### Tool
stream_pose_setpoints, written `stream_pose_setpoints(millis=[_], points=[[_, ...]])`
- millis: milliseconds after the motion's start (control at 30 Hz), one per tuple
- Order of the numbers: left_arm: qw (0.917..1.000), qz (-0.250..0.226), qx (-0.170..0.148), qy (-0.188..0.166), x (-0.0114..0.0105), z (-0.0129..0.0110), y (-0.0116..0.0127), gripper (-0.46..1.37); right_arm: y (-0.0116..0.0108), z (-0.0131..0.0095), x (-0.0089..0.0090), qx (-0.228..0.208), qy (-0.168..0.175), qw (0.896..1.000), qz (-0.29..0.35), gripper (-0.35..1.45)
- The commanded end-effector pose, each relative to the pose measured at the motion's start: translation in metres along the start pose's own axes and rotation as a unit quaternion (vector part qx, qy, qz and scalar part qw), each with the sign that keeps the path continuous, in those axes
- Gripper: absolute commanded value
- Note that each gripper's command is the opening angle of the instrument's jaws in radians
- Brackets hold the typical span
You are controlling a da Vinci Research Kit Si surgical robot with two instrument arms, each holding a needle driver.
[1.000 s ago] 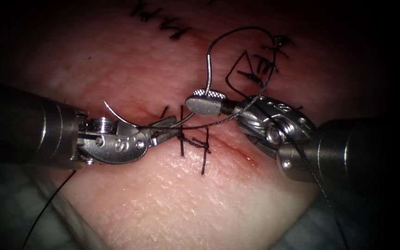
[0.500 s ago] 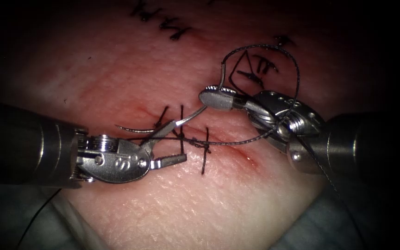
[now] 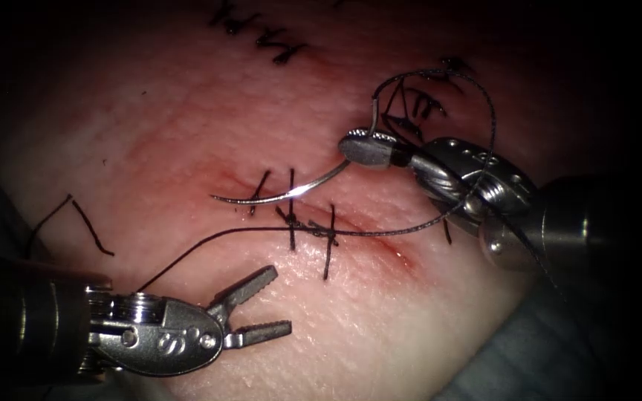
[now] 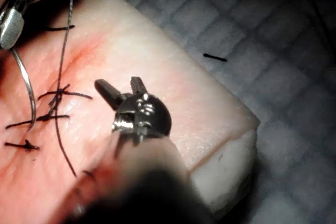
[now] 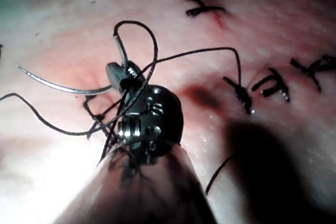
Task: Wound Closure
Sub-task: Adjust the grip on the needle by passing it back to the left
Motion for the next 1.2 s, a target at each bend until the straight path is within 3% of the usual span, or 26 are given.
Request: stream_pose_setpoints(millis=[33,133,367,500,600,700,833,1000,1200], points=[[1.0000,-0.004,-0.007,-0.003,0.0000,-0.0004,0.0001,0.25,0.0001,0.0000,0.0000,-0.003,0.001,1.000,-0.017,-0.35],[0.9997,-0.016,-0.019,0.001,0.0001,-0.0015,-0.0003,0.23,0.0003,-0.0001,-0.0001,0.005,0.004,0.998,-0.055,-0.35],[0.9940,-0.065,-0.082,0.030,0.0014,-0.0036,-0.0038,0.26,0.0010,-0.0009,-0.0002,0.046,0.014,0.987,-0.151,-0.35],[0.9874,-0.093,-0.125,0.026,0.0029,-0.0040,-0.0064,0.56,0.0013,-0.0013,-0.0002,0.072,0.024,0.976,-0.204,-0.35],[0.9832,-0.103,-0.150,0.016,0.0038,-0.0040,-0.0076,0.65,0.0013,-0.0014,-0.0003,0.100,0.035,0.965,-0.241,-0.35],[0.9795,-0.107,-0.171,0.001,0.0045,-0.0038,-0.0085,0.70,0.0013,-0.0014,-0.0003,0.130,0.051,0.951,-0.274,-0.35],[0.9734,-0.104,-0.202,-0.032,0.0054,-0.0028,-0.0094,0.91,0.0011,-0.0013,-0.0004,0.181,0.073,0.930,-0.311,-0.35],[0.9665,-0.109,-0.225,-0.056,0.0062,-0.0014,-0.0101,1.18,0.0004,-0.0012,-0.0007,0.210,0.090,0.915,-0.331,-0.35],[0.9633,-0.131,-0.226,-0.062,0.0069,0.0009,-0.0124,1.18,-0.0006,-0.0017,-0.0007,0.233,0.113,0.900,-0.350,-0.35]])
